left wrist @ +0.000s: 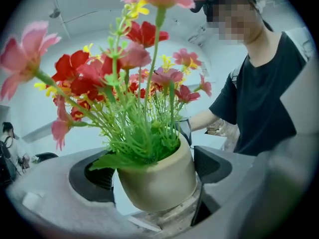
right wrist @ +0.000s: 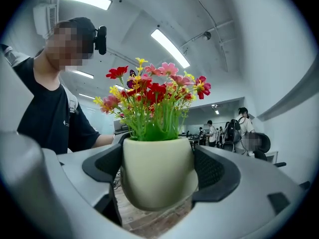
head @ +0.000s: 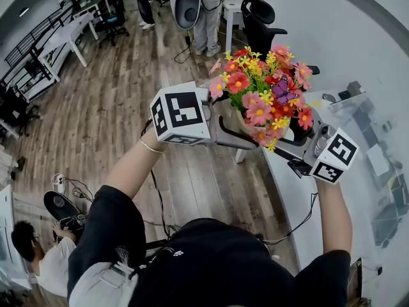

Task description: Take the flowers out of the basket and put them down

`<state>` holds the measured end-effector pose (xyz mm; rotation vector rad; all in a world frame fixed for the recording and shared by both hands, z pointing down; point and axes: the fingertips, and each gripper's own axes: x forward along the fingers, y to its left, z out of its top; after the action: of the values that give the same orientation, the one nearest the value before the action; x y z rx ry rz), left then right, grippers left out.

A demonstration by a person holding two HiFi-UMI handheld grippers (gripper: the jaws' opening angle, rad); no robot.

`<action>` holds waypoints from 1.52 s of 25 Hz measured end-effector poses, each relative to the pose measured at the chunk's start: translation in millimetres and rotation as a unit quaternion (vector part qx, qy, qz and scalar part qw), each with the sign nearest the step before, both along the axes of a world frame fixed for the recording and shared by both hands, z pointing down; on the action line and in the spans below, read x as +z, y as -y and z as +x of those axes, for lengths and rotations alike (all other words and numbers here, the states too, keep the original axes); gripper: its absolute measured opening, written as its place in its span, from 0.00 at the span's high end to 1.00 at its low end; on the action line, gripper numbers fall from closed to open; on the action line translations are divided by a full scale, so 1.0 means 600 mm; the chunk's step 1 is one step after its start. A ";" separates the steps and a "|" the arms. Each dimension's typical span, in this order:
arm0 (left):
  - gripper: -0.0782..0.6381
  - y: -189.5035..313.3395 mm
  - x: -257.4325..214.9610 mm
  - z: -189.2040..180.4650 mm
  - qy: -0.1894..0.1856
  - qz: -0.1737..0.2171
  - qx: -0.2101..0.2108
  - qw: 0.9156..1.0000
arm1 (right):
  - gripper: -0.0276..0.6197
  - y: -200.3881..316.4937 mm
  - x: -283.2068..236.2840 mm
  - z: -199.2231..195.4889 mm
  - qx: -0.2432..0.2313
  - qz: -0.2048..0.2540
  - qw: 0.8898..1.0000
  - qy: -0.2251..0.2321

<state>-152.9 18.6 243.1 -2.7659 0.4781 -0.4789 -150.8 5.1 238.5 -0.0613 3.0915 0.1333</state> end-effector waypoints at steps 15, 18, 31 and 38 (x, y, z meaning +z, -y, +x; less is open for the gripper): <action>0.23 -0.009 -0.016 0.021 0.000 -0.004 -0.035 0.999 | 0.25 -0.006 -0.009 0.021 -0.047 -0.022 0.998 0.035; 0.23 -0.013 -0.017 0.040 0.008 -0.005 -0.050 0.999 | 0.25 -0.008 -0.008 0.038 -0.065 -0.027 0.997 0.042; 0.23 -0.063 -0.032 0.033 0.007 -0.004 -0.117 0.993 | 0.25 -0.058 -0.025 0.030 -0.126 -0.028 0.990 0.061; 0.23 -0.080 -0.036 0.038 0.008 -0.002 -0.142 0.990 | 0.25 -0.073 -0.023 0.031 -0.160 -0.041 0.984 0.067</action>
<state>-130.4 66.4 221.7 -2.7067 0.8734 -0.5658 -132.0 49.1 224.8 0.4045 2.9221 -0.0093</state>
